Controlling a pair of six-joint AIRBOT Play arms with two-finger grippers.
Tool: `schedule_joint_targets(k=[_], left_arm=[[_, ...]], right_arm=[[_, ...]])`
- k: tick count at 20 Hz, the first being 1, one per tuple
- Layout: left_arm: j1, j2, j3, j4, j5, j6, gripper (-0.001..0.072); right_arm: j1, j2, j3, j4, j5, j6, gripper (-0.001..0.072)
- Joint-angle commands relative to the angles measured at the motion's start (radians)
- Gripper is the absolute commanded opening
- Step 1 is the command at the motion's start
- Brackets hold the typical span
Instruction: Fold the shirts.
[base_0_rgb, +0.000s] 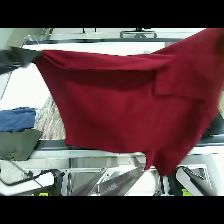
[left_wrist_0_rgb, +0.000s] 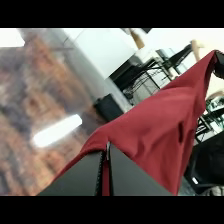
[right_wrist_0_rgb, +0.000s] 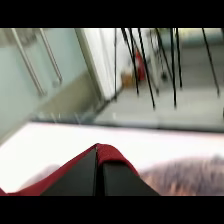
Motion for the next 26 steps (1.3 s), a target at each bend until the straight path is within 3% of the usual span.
schedule_joint_targets(k=[1, 4, 5, 6, 7, 8, 10, 13, 15, 17, 22, 26], left_arm=[[-0.056, -0.325, 0.104, 0.109, 0.086, 0.027, 0.0014], [-0.067, -0.58, 0.341, 0.111, 0.091, -0.024, -0.0001], [-0.067, -0.641, 0.414, 0.111, 0.095, -0.031, -0.0002], [-0.063, -0.687, 0.48, 0.11, 0.101, -0.041, 0.0262], [-0.053, -0.717, 0.535, 0.111, 0.109, -0.084, 0.0591], [-0.035, -0.731, 0.575, 0.113, 0.102, -0.128, 0.0713], [0.019, -0.707, 0.586, 0.149, 0.04, -0.188, 0.0712], [0.1, -0.615, 0.497, 0.325, -0.074, -0.315, 0.0711], [0.124, -0.534, 0.369, 0.511, -0.133, -0.344, 0.0692], [0.124, -0.451, 0.173, 0.638, -0.142, -0.345, 0.0693], [0.069, -0.304, -0.323, 0.661, -0.021, -0.28, 0.0692], [0.027, -0.282, -0.453, 0.723, 0.044, -0.274, 0.0691]], right_arm=[[0.188, -0.325, -0.019, -0.099, -0.3, -0.013, 0.0016], [0.229, -0.51, -0.018, -0.008, -0.455, -0.054, 0.0018], [0.232, -0.55, -0.016, 0.022, -0.486, -0.066, 0.0097], [0.229, -0.575, -0.009, 0.035, -0.502, -0.066, 0.0329], [0.218, -0.587, -0.002, 0.053, -0.499, -0.066, 0.0448], [0.204, -0.581, 0.0, 0.066, -0.486, -0.065, 0.0517], [0.142, -0.538, 0.001, 0.063, -0.36, -0.048, 0.0526], [-0.011, -0.456, 0.0, 0.022, -0.063, 0.02, 0.0521], [-0.101, -0.43, -0.003, -0.103, 0.095, 0.105, 0.0436], [-0.161, -0.429, -0.036, -0.238, 0.2, 0.173, 0.0437], [-0.183, -0.441, -0.229, -0.333, 0.208, 0.189, 0.0437], [-0.183, -0.488, -0.261, -0.348, 0.228, 0.194, 0.0437]])
